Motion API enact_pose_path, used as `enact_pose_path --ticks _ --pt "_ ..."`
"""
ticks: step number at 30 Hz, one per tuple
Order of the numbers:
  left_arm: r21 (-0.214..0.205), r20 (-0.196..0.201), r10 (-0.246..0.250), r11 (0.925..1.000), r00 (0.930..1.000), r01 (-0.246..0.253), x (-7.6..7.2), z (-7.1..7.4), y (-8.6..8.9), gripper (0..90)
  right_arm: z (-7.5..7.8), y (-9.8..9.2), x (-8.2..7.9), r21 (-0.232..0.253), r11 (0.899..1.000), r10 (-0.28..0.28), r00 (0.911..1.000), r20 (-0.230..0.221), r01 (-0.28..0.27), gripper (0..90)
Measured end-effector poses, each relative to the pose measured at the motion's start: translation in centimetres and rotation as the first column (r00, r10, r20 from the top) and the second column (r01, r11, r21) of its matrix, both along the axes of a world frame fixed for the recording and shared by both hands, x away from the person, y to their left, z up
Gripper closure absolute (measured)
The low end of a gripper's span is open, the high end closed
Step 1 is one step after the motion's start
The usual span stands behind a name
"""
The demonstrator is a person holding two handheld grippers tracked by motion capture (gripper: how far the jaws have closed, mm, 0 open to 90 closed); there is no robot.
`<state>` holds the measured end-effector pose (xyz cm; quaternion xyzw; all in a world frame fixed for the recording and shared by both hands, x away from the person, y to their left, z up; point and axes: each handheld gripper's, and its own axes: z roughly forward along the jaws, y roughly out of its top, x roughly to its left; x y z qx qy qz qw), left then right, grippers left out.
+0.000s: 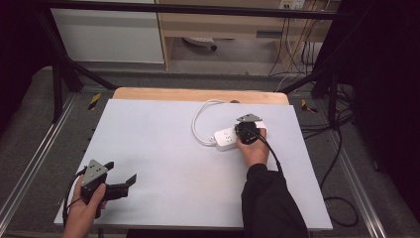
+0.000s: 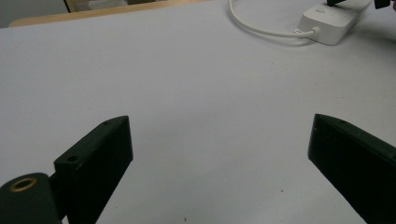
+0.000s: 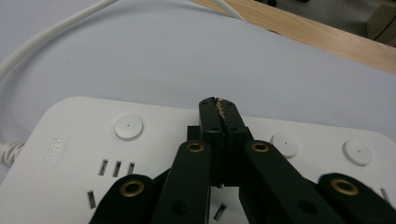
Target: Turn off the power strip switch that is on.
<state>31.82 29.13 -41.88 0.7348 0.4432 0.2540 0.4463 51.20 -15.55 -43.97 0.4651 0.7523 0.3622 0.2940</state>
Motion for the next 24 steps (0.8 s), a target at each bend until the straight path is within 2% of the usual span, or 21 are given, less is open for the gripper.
enact_pose_path --ticks 3,5,10,14,20,22,24 --pt "0.002 0.001 -0.001 1.0 1.0 0.001 0.0 0.01 -0.03 6.4 0.05 -0.23 0.08 0.02 1.0 0.002 0.9999 -0.012 -0.002 90.0" --pt "0.003 0.002 -0.001 1.0 1.0 0.001 -0.02 0.02 -0.04 6.5 0.1 -0.08 0.08 0.002 1.0 0.004 0.9999 -0.011 -0.004 90.0" --pt "0.002 0.001 0.0 1.0 1.0 0.0 -0.03 0.01 0.0 6.4 0.1 -0.09 0.14 0.013 1.0 -0.004 0.9999 -0.012 0.004 90.0" --pt "0.001 0.004 0.009 1.0 1.0 -0.009 0.0 0.03 0.18 6.5 0.2 -0.09 0.2 0.005 1.0 0.003 0.9998 -0.019 -0.002 90.0" --pt "-0.002 -0.001 0.008 1.0 1.0 -0.008 0.03 -0.01 0.17 6.5 0.35 -0.57 0.46 0.025 1.0 0.018 0.9994 -0.031 -0.017 90.0" --pt "0.001 -0.004 0.008 1.0 1.0 -0.008 0.07 -0.04 0.19 6.4 0.43 -0.6 0.46 0.026 1.0 0.014 0.9997 -0.022 -0.013 90.0" --pt "0.003 -0.006 0.012 0.9999 0.9999 -0.012 0.11 -0.07 0.23 6.4 0.59 -0.77 0.59 0.016 1.0 0.008 0.9993 -0.035 -0.007 90.0"
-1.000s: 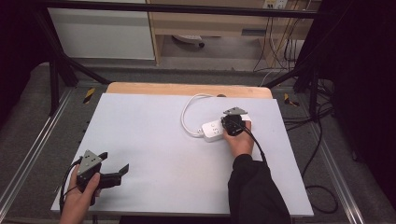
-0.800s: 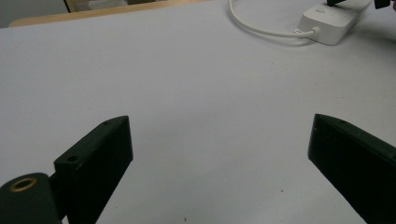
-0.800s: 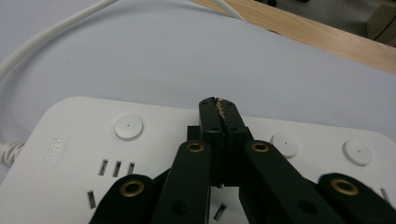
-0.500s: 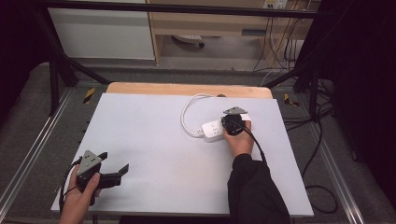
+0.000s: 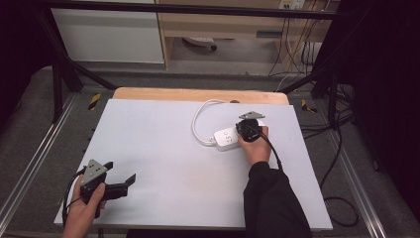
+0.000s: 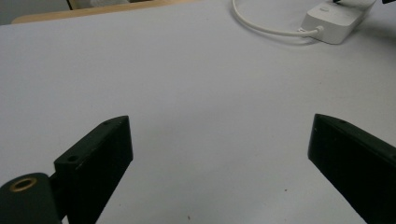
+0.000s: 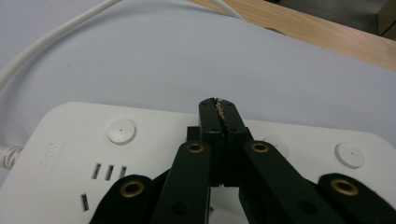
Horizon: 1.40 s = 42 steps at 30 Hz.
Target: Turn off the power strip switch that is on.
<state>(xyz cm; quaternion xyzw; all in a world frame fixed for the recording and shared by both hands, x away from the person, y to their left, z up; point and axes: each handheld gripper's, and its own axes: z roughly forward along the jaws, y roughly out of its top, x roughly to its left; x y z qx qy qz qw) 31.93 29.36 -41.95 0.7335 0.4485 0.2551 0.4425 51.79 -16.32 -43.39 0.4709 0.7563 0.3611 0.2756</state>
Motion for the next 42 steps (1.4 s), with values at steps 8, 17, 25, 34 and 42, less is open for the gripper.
enact_pose_path --ticks 8,17,25,34,42 --pt "-0.003 -0.003 0.001 1.0 1.0 -0.001 0.0 0.0 0.0 6.5 0.5 -0.4 -0.2 0.087 0.996 0.005 0.9996 0.027 -0.007 90.0" --pt "-0.001 -0.007 -0.003 1.0 1.0 0.003 0.0 -0.1 0.0 6.5 1.4 -0.2 -0.3 0.106 0.994 0.004 0.9994 0.035 -0.007 68.8" --pt "0.009 -0.007 -0.006 0.9999 1.0 0.006 0.0 -0.1 -0.2 6.5 2.1 -0.4 -0.5 0.165 0.985 0.039 0.9984 0.041 -0.045 36.6" --pt "0.004 -0.006 -0.009 1.0 0.9999 0.009 0.0 -0.1 -0.2 6.5 2.7 -1.0 -0.7 0.206 0.979 -0.008 0.9997 0.024 0.003 13.1" --pt "0.01 -0.007 -0.013 0.9999 0.9999 0.013 0.0 -0.1 -0.3 6.4 4.5 -1.1 -2.2 0.204 0.978 0.033 0.9982 0.05 -0.042 4.3"
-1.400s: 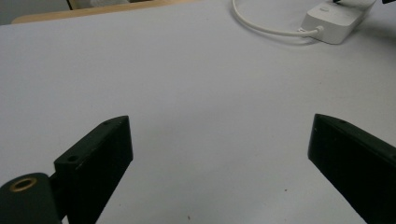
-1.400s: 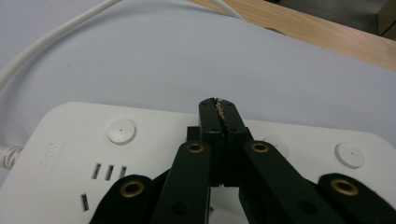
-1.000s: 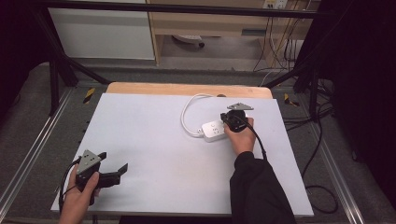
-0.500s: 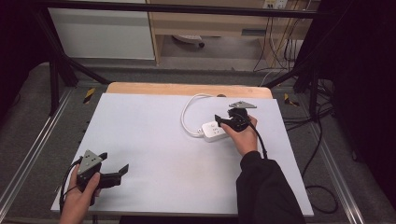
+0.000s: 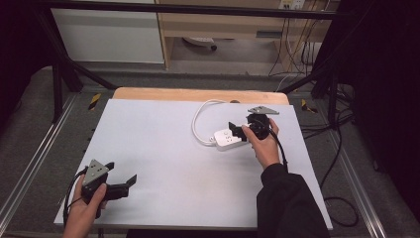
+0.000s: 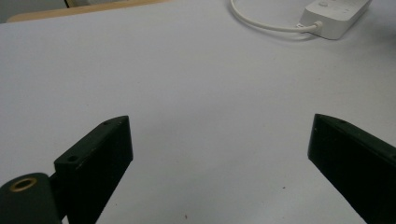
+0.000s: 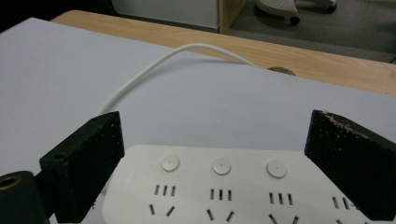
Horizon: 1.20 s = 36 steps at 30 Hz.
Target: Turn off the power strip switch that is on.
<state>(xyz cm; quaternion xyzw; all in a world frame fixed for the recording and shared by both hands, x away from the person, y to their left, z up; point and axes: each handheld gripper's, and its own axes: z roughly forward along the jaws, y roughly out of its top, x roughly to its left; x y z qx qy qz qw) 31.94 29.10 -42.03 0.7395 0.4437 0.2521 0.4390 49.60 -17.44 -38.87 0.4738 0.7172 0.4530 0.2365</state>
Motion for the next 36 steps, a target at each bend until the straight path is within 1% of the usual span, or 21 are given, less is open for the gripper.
enact_pose_path --ticks 3,8,11,14,18,19,21,24,26,28,32,34,35,36 --pt "-0.001 -0.002 -0.002 1.0 1.0 0.002 0.0 0.0 0.0 6.4 0.9 0.1 -0.7 0.017 1.0 0.019 0.9996 0.02 -0.019 4.4" --pt "-0.004 0.0 -0.009 0.9999 1.0 0.009 0.0 0.0 -0.1 6.4 2.2 -0.2 -1.9 0.046 0.999 0.028 0.9995 0.012 -0.029 4.3" --pt "-0.006 0.0 -0.007 1.0 1.0 0.007 0.0 0.0 0.0 6.4 2.9 -0.5 -2.7 0.054 0.998 0.036 0.9989 0.029 -0.038 4.2" --pt "-0.006 0.001 -0.004 1.0 1.0 0.004 0.0 0.0 0.0 6.4 3.6 -0.9 -3.5 0.042 0.998 0.035 0.998 0.053 -0.037 3.6" --pt "0.0 -0.005 -0.004 1.0 1.0 0.004 0.0 0.0 0.0 6.4 4.3 -1.8 -4.6 0.046 0.998 0.035 0.9963 0.078 -0.039 3.7" --pt "0.0 -0.006 -0.005 1.0 1.0 0.005 0.0 -0.1 0.0 6.4 4.6 -2.2 -5.3 0.028 0.999 0.035 0.9943 0.1 -0.038 3.7" --pt "-0.002 -0.005 -0.004 1.0 1.0 0.004 0.0 -0.1 0.0 6.4 4.6 -2.3 -5.5 0.026 0.999 0.037 0.9937 0.105 -0.04 3.7" --pt "-0.001 -0.003 -0.006 1.0 1.0 0.006 0.0 0.0 0.0 6.4 4.6 -2.8 -6.5 0.01 0.999 0.052 0.9911 0.123 -0.053 3.8" --pt "-0.008 0.003 -0.005 1.0 1.0 0.005 0.0 0.0 0.0 6.4 4.4 -3.1 -7.2 0.0 0.998 0.058 0.9896 0.132 -0.058 4.0" --pt "-0.01 0.008 -0.006 0.9999 0.9999 0.006 -0.1 0.1 0.0 6.4 4.2 -3.5 -7.9 0.005 0.998 0.068 0.9882 0.138 -0.069 4.3" --pt "-0.011 0.01 -0.006 0.9999 0.9999 0.006 -0.1 0.1 0.0 6.4 3.8 -4.2 -9.5 0.024 0.997 0.071 0.988 0.137 -0.075 5.2" --pt "-0.016 0.018 -0.012 0.9998 0.9998 0.012 -0.1 0.2 0.0 6.5 3.5 -4.6 -10.1 0.018 0.997 0.073 0.9878 0.137 -0.077 4.8" --pt "-0.02 0.025 -0.014 0.9997 0.9996 0.015 -0.2 0.2 0.0 6.3 3.3 -5.2 -11.1 0.016 0.998 0.063 0.9882 0.14 -0.066 5.1" --pt "-0.021 0.03 -0.014 0.9997 0.9994 0.015 -0.2 0.3 0.0 6.3 3.3 -5.2 -11.1 0.016 0.998 0.063 0.9882 0.14 -0.066 5.1"
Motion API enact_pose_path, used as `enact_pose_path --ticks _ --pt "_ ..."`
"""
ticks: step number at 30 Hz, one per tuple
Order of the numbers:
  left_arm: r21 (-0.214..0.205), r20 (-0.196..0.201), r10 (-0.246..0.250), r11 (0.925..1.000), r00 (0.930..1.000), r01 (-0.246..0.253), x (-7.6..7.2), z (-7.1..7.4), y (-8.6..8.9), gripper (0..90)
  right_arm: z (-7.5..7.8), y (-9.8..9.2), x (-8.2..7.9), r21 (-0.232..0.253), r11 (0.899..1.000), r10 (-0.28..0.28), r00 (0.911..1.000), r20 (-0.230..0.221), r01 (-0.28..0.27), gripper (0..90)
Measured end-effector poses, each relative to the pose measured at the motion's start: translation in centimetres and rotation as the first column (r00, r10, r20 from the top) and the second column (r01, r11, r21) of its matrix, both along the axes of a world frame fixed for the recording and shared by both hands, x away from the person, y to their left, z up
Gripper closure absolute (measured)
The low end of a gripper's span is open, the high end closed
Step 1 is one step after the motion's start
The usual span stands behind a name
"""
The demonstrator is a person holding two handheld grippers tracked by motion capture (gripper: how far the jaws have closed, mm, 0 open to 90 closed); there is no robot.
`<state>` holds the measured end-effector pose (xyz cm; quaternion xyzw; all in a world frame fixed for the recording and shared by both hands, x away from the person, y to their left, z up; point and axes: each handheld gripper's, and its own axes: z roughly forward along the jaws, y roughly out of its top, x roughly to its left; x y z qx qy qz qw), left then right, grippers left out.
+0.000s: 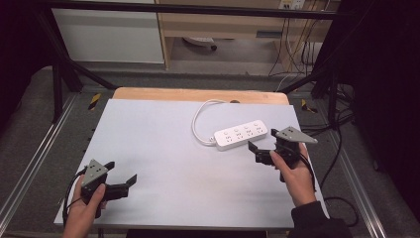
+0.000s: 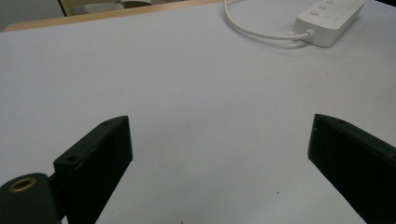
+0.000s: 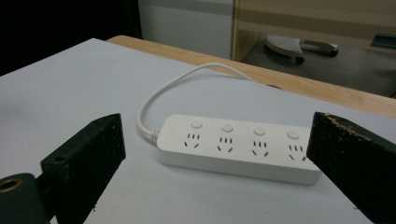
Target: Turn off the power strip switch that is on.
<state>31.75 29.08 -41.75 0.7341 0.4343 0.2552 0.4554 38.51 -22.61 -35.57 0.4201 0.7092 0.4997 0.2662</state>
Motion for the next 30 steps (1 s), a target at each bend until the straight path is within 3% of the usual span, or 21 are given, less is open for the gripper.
enact_pose_path --ticks 9,15,25,28,30 --pt "-0.006 0.004 0.001 1.0 1.0 -0.001 0.0 0.1 0.0 6.4 -1.3 -2.2 -3.4 0.022 0.999 -0.03 0.9996 0.0 0.03 4.5" --pt "-0.014 0.012 0.016 0.9998 0.9998 -0.016 -0.1 0.1 0.2 6.4 -2.8 -2.9 -4.9 0.014 0.999 -0.041 0.9991 -0.01 0.041 4.6" --pt "-0.012 0.013 0.036 0.9993 0.9993 -0.036 -0.1 0.2 0.3 6.4 -5.7 -3.1 -5.4 0.002 0.999 -0.054 0.9969 -0.058 0.054 5.0" --pt "-0.011 0.013 0.034 0.9994 0.9993 -0.034 -0.1 0.2 0.3 6.4 -6.6 -2.8 -5.0 -0.034 0.998 -0.062 0.9953 -0.075 0.059 5.2" --pt "-0.011 0.012 0.033 0.9994 0.9994 -0.032 -0.1 0.2 0.3 6.4 -7.3 -2.6 -4.5 -0.054 0.996 -0.078 0.9909 -0.11 0.072 5.3"
